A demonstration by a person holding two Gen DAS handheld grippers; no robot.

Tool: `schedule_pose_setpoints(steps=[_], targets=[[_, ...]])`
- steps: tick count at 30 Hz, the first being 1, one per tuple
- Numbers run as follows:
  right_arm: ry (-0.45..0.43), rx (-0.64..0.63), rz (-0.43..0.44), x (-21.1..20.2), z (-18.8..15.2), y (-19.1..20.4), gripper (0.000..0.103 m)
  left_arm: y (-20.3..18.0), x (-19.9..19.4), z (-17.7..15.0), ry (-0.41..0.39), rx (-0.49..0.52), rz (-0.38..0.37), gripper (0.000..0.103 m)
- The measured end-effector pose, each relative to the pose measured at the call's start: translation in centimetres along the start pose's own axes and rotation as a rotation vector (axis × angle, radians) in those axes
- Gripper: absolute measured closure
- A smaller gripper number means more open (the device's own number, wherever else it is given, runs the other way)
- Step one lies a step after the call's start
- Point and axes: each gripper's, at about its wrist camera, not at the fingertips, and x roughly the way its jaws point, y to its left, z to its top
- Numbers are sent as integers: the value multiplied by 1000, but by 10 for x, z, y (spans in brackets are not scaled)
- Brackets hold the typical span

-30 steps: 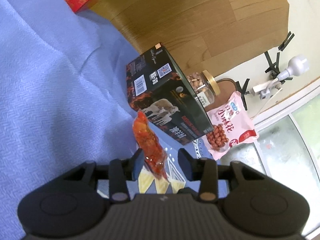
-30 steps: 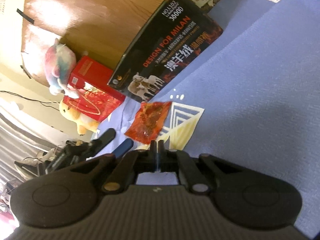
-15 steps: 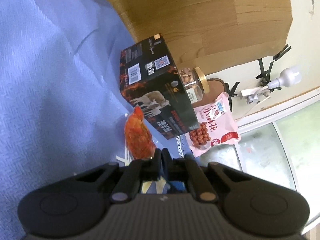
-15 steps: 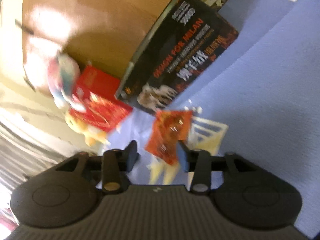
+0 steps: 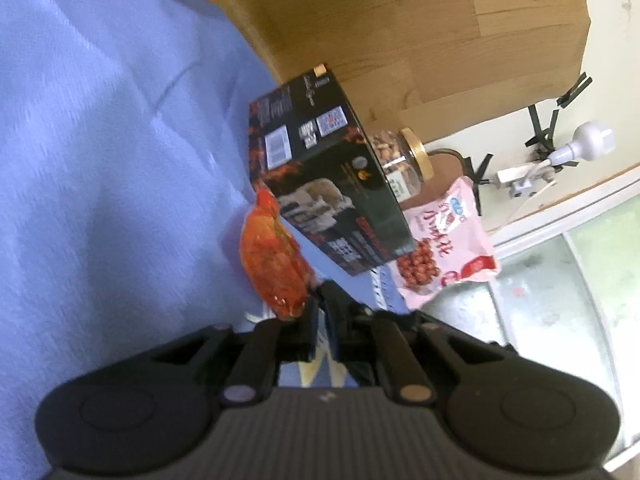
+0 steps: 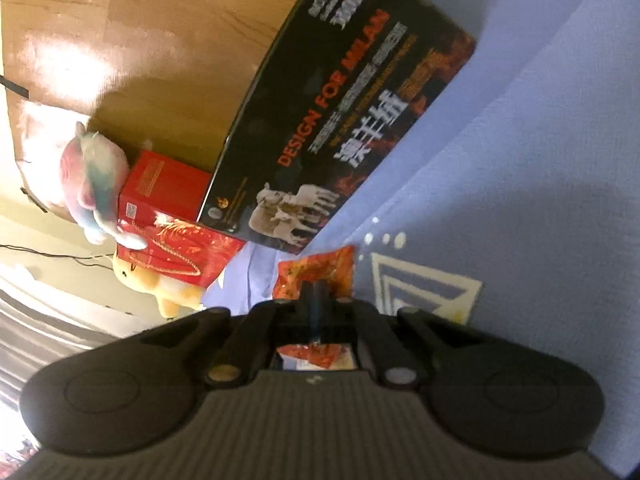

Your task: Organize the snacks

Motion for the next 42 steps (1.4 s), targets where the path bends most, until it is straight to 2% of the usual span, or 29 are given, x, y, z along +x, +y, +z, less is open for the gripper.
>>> schedule_pose_setpoints(steps=[2,6,9,12,13,15,17,19,21,23,25,26,27,29,30,32,33,35,36,38,41,42], targets=[[-6,8,2,-8,2,-5,101,0,-2,1,-14,4,9,83],[15,60,20,-17,1,-18,100,5,-4,2,-25,-20,12,83],[15,121,53,-24,0,-26,94,5,-4,2,-24,-20,2,83],[6,111,65,-27,-1,-22,80,6,-2,1,-16,-27,-8,85],[-2,94,69,-29,-2,-19,72,6,-2,1,-15,-32,-10,86],[-33,-12,35,-32,-3,-2,65,7,-3,2,-21,-36,-12,86],[-54,-168,-10,-32,-3,16,60,6,-8,3,-49,-37,-7,86],[-35,-235,-21,-29,-1,24,56,4,-17,7,-102,-31,14,85],[-7,-255,-47,-25,5,23,56,-3,-27,13,-161,0,66,77],[20,-233,-67,-21,12,17,56,-12,-31,21,-179,35,133,55],[57,-189,-54,-15,17,9,57,-19,-25,32,-151,81,217,53],[65,-183,-47,-14,20,7,57,-20,-18,37,-112,91,247,53],[77,-192,-50,-11,21,9,58,-19,-5,44,-35,97,278,53],[107,-220,-59,-6,25,15,58,-18,7,53,49,131,238,52],[126,-230,-56,-1,28,17,58,-16,13,58,95,127,211,53],[145,-248,-50,6,29,21,58,-4,23,66,181,49,124,61],[144,-259,-50,9,29,22,58,-1,23,67,187,41,120,67],[139,-290,-40,11,27,23,58,8,23,63,184,16,102,87],[131,-304,-32,11,24,23,58,15,23,59,189,-16,67,91],[114,-318,-3,9,19,20,58,25,24,51,199,-83,-5,94],[95,-358,10,5,12,18,60,15,24,43,158,-36,26,94],[96,-364,2,5,9,19,69,11,21,43,138,-19,27,94]])
